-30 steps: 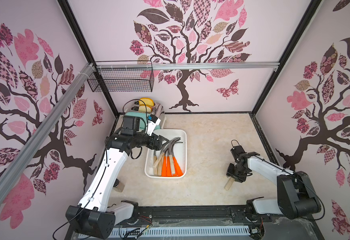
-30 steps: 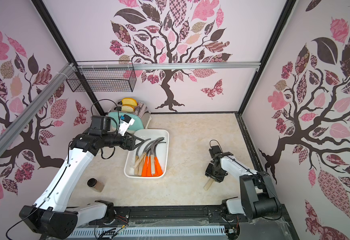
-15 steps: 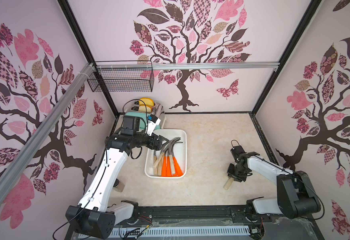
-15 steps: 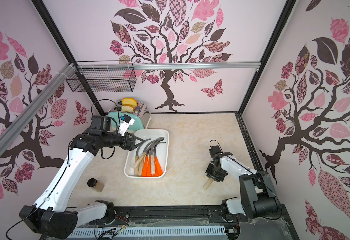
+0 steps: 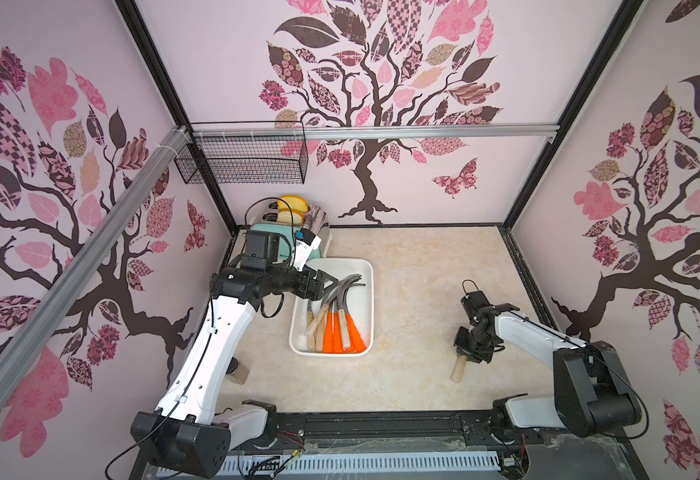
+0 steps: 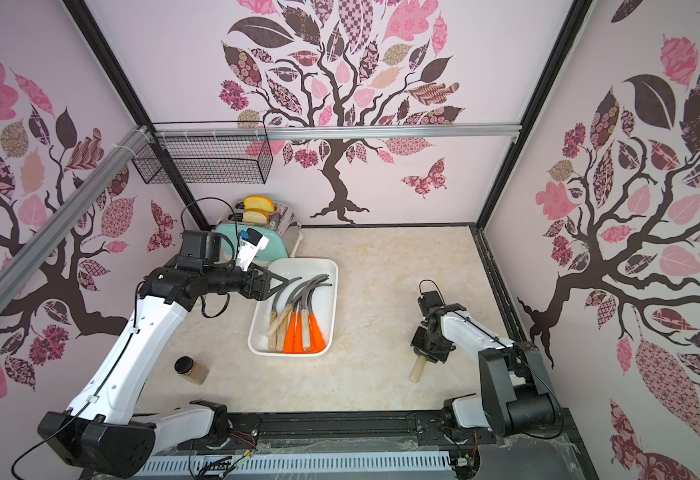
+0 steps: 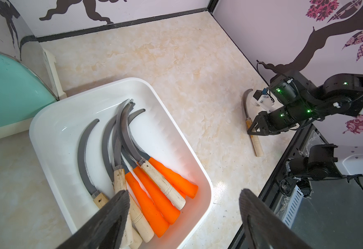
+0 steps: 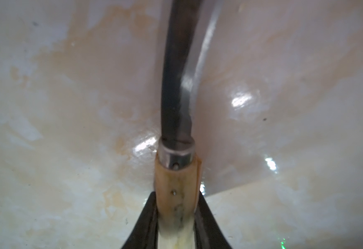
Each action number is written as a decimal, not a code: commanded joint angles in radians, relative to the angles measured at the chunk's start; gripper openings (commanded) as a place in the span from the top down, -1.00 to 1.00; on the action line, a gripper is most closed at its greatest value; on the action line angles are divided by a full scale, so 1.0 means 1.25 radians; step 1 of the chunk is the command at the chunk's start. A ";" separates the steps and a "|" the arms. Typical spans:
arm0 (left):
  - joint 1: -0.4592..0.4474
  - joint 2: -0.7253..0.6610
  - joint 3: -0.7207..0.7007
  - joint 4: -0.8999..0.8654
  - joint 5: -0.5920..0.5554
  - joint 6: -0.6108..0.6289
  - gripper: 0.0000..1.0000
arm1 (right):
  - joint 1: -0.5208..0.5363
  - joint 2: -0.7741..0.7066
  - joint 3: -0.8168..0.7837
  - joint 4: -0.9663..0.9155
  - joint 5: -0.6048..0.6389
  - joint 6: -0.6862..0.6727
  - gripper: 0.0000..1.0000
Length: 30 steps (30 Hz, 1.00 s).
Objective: Put small sickles into storage boxes
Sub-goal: Pick up the sickle at the center of the board.
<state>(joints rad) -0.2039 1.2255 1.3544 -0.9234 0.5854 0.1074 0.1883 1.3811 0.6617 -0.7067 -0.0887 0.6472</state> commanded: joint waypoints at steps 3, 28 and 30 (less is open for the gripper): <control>-0.004 -0.006 0.015 -0.021 -0.007 0.021 -0.68 | 0.008 0.029 -0.009 0.051 -0.058 -0.014 0.88; -0.004 -0.004 -0.017 -0.020 -0.037 0.033 -0.67 | 0.008 -0.034 0.073 0.028 -0.099 -0.076 1.00; -0.004 0.001 -0.015 -0.018 -0.039 0.032 -0.67 | 0.008 -0.031 0.077 0.026 -0.100 -0.082 1.00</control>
<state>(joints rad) -0.2039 1.2255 1.3396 -0.9653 0.5415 0.1535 0.1909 1.3552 0.7223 -0.6498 -0.2138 0.5705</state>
